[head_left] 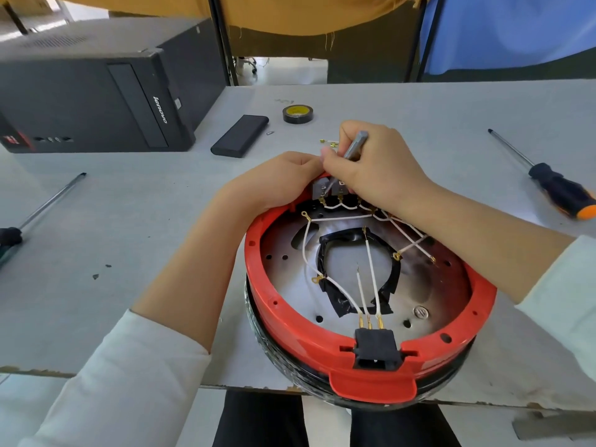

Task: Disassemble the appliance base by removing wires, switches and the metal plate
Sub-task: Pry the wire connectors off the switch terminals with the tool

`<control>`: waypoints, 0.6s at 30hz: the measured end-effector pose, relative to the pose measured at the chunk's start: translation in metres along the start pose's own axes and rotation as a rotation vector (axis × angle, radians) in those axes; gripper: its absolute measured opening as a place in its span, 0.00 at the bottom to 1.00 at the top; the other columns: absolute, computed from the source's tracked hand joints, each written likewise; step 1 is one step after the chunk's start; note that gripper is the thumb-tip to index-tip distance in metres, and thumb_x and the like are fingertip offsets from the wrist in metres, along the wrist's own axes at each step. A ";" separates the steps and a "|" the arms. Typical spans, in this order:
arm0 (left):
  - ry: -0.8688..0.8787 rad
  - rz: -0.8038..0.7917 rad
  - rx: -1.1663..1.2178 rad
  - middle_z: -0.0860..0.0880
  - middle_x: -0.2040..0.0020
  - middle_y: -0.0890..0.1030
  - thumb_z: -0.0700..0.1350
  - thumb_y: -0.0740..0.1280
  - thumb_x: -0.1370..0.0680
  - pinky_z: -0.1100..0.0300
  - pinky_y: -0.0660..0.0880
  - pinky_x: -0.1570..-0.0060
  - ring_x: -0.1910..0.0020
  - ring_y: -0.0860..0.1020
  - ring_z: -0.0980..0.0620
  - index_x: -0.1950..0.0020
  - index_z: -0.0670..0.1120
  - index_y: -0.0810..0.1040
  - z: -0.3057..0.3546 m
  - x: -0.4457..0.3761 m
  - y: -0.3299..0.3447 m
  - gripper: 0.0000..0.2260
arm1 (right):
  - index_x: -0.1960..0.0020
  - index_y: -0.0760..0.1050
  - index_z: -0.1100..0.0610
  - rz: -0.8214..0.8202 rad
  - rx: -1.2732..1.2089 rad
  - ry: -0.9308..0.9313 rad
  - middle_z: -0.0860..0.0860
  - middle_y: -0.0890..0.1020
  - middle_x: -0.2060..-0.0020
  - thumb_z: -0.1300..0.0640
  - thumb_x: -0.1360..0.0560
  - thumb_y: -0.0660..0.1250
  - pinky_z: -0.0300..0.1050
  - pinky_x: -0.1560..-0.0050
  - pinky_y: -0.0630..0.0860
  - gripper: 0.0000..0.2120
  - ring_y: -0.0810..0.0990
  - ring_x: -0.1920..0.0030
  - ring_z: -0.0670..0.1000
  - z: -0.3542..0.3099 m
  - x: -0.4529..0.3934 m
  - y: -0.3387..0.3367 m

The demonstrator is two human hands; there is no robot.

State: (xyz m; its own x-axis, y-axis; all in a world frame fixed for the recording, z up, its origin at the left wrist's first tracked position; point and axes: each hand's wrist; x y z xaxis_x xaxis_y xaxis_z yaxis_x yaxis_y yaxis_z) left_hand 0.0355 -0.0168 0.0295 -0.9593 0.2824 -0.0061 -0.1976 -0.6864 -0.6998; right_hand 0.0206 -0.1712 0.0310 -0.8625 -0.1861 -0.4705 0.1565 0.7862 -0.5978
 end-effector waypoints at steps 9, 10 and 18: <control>0.046 0.053 -0.061 0.55 0.77 0.63 0.52 0.57 0.19 0.67 0.57 0.80 0.79 0.60 0.57 0.68 0.44 0.67 0.003 0.005 0.002 0.20 | 0.70 0.58 0.51 0.004 0.010 -0.044 0.48 0.63 0.75 0.59 0.28 0.66 0.42 0.69 0.59 0.19 0.62 0.73 0.45 -0.001 -0.001 0.002; 0.048 0.060 -0.076 0.55 0.79 0.62 0.52 0.57 0.19 0.67 0.57 0.80 0.80 0.59 0.57 0.69 0.45 0.63 0.004 0.005 0.003 0.20 | 0.70 0.58 0.52 -0.003 0.000 -0.010 0.48 0.62 0.75 0.60 0.28 0.66 0.43 0.69 0.59 0.19 0.61 0.73 0.45 -0.002 -0.003 0.002; 0.066 0.097 -0.140 0.52 0.76 0.61 0.50 0.57 0.19 0.64 0.57 0.78 0.79 0.60 0.57 0.70 0.46 0.61 0.008 0.009 0.003 0.20 | 0.70 0.59 0.53 -0.019 0.004 0.029 0.48 0.63 0.75 0.60 0.28 0.65 0.43 0.69 0.59 0.17 0.62 0.73 0.45 -0.004 -0.004 0.000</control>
State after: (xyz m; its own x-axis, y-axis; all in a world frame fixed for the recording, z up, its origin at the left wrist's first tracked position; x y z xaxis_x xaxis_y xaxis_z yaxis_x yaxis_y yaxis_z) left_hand 0.0249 -0.0220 0.0333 -0.9564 0.2654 -0.1221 -0.0701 -0.6143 -0.7859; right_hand 0.0226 -0.1680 0.0357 -0.8788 -0.1838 -0.4403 0.1418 0.7805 -0.6088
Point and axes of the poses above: each hand's wrist, its own x-axis away from the middle knuckle, its own y-axis out of the palm, z = x × y
